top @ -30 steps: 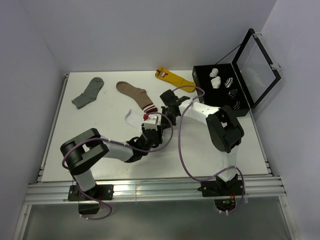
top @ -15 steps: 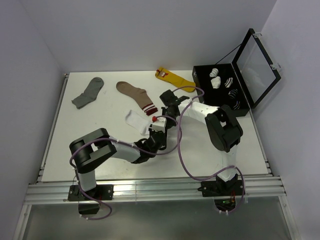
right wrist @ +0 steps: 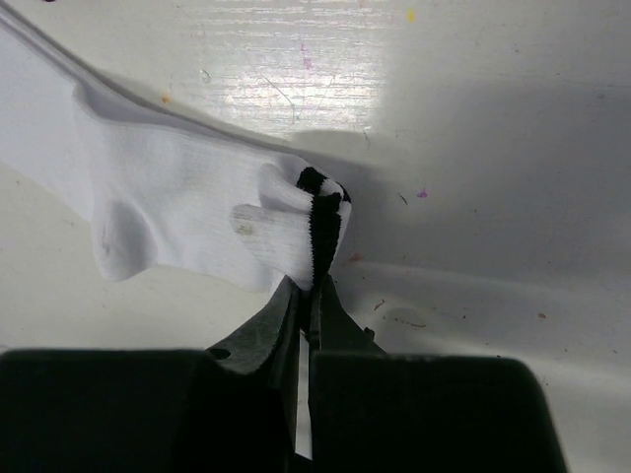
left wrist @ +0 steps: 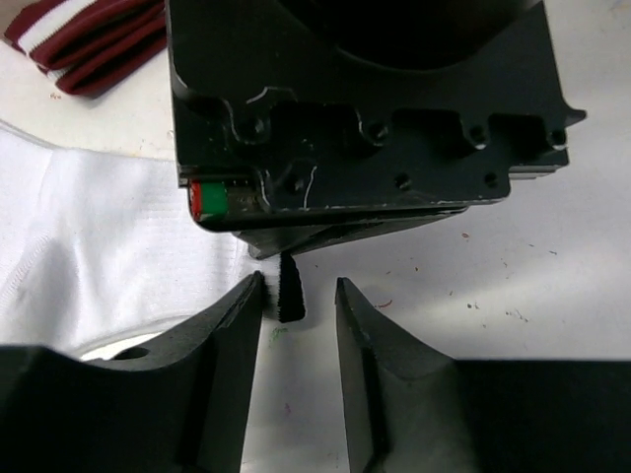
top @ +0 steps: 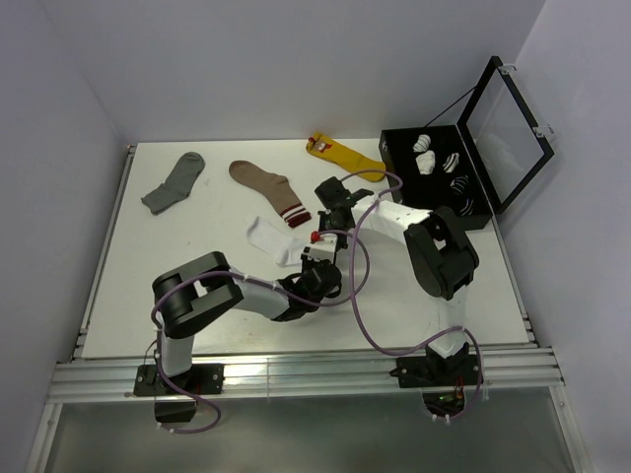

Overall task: Roll the socks
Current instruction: Roll the sock at the center of the board.

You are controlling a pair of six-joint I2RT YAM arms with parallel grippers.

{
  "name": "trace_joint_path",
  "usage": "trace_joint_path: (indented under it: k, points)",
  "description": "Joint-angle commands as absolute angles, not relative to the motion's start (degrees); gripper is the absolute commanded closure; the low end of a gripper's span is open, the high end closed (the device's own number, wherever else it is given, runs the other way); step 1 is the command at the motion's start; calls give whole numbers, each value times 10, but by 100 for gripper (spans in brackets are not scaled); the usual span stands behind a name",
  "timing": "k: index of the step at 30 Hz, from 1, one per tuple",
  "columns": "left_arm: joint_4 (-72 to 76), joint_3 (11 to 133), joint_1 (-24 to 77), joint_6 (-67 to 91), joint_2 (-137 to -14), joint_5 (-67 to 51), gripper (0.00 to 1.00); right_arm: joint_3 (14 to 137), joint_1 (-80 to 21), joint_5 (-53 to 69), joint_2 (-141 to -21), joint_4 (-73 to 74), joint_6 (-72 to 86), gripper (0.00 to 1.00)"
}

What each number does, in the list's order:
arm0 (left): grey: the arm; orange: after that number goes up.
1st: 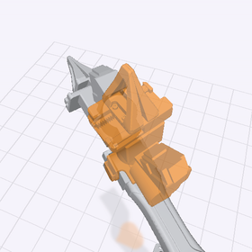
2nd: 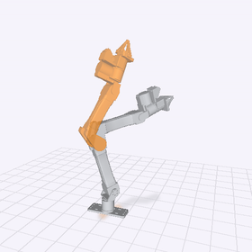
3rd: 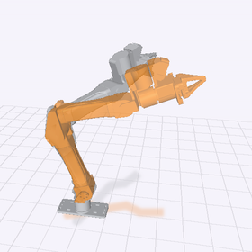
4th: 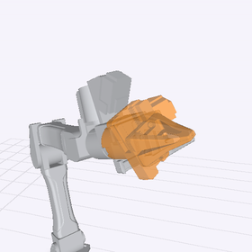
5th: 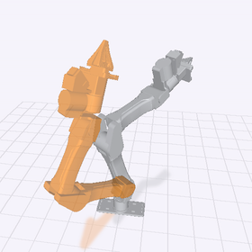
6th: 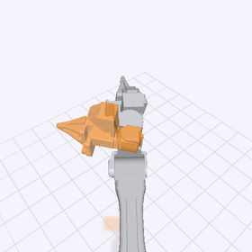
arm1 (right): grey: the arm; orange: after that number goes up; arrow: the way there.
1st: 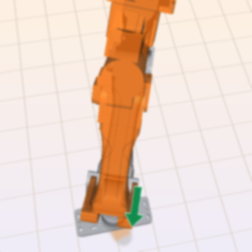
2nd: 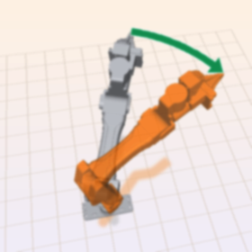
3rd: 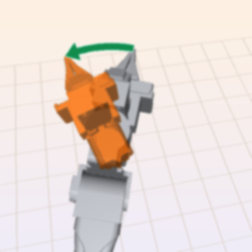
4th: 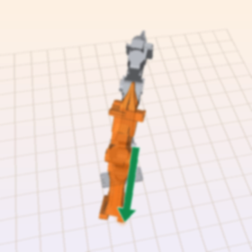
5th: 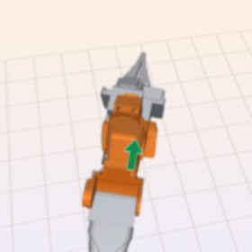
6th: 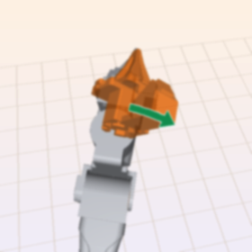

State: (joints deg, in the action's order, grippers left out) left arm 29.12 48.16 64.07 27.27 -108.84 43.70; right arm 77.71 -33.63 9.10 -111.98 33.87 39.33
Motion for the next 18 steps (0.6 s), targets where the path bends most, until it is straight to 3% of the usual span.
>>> trace_joint_path:
  k: [1,5,6,7,11,18]
  points:
    - [248,504,642,295,-1109,461,61,801,-341,99,-1123,343,396,100]
    - [222,511,641,318,-1120,462,81,796,-341,111,-1121,337,396,100]
    - [216,512,640,323,-1121,460,93,794,-341,116,-1118,334,398,100]
    - [205,512,638,336,-1121,455,98,791,-340,123,-1116,323,397,100]
    - [214,491,621,363,-1100,429,100,755,-338,156,-1102,276,403,100]
    - [253,422,556,424,-1039,268,100,689,-323,206,-1054,169,424,87]
